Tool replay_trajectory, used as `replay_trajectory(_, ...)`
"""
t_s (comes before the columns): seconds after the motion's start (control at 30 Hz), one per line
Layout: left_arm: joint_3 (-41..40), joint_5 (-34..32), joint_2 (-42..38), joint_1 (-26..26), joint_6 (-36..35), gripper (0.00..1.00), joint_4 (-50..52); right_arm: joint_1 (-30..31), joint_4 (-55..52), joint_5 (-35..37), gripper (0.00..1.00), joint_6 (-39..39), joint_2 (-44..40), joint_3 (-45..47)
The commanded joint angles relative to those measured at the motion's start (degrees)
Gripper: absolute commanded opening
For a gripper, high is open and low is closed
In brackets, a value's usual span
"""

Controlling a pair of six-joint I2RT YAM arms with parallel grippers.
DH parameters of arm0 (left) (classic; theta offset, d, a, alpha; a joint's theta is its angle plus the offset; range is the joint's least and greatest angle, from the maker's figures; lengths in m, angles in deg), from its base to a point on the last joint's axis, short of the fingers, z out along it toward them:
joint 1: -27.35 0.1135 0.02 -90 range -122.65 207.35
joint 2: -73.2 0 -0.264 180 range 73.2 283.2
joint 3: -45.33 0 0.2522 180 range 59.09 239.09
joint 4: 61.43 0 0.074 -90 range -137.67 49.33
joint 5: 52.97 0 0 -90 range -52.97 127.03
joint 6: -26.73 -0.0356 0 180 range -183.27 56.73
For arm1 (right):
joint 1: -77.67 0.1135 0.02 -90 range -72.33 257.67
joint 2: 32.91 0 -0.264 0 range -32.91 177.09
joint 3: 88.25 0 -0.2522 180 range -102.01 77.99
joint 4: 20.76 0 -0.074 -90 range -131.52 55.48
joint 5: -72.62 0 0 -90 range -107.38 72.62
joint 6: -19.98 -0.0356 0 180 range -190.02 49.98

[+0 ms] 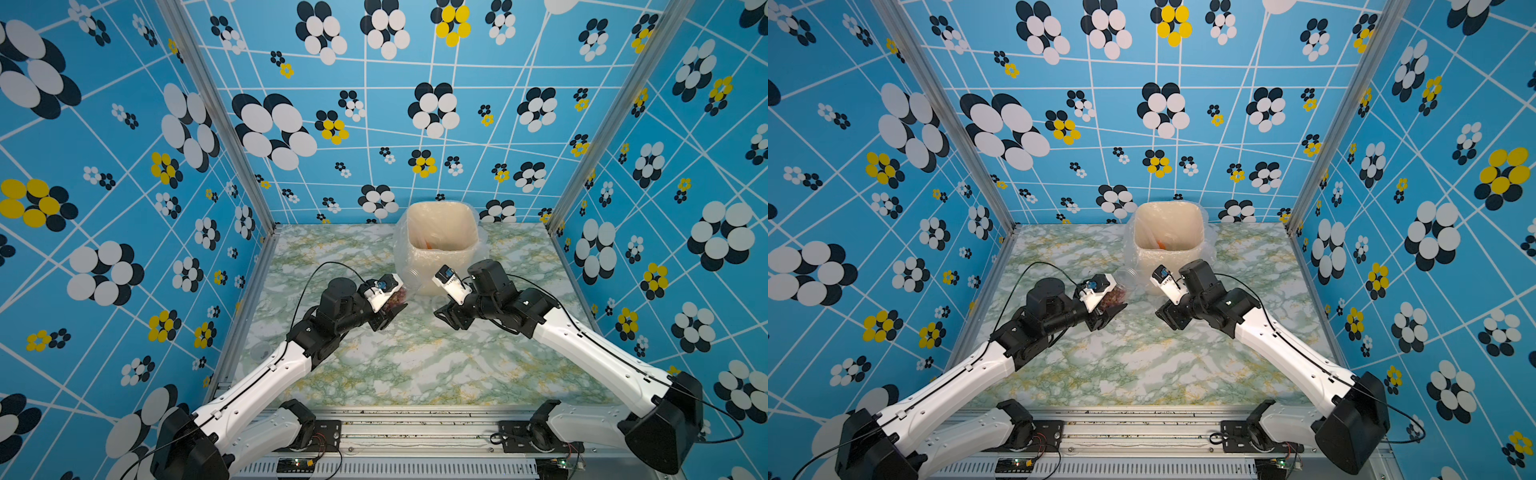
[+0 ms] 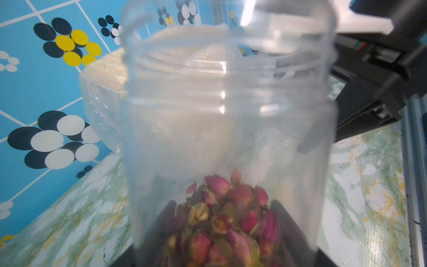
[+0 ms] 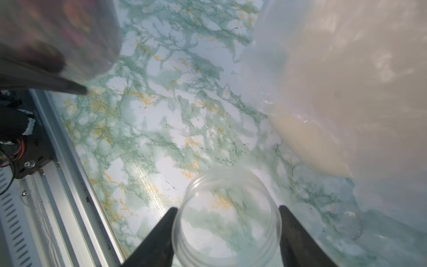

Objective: Empty the moldy dried flower tea in the jars
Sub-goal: Place the lid at the center of the board.

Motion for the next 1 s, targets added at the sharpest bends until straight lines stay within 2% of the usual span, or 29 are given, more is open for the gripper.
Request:
replay_trajectory(0.0,-1.34,-3.51,-1.41,0.68,1.08,0.15,-3.55,0.00,5.43,1.85,0.40,-6.57,1.63,2.91)
replay_trajectory(0.3,-2.26,-4.87,-2.16,1.71,2.17,0.16,-5.40,2.71,14.93,4.01,0.40,-9.53,6.30,10.09)
replay_trajectory(0.53,-2.44,-5.06,-2.40,1.89,2.45,0.16,-5.83,3.92,15.40,4.45,0.40,-8.76,12.20,9.33)
replay_trajectory(0.97,-2.75,-4.60,-1.98,2.17,2.62,0.16,-6.53,5.19,14.24,4.65,0.42,-6.80,18.23,9.80)
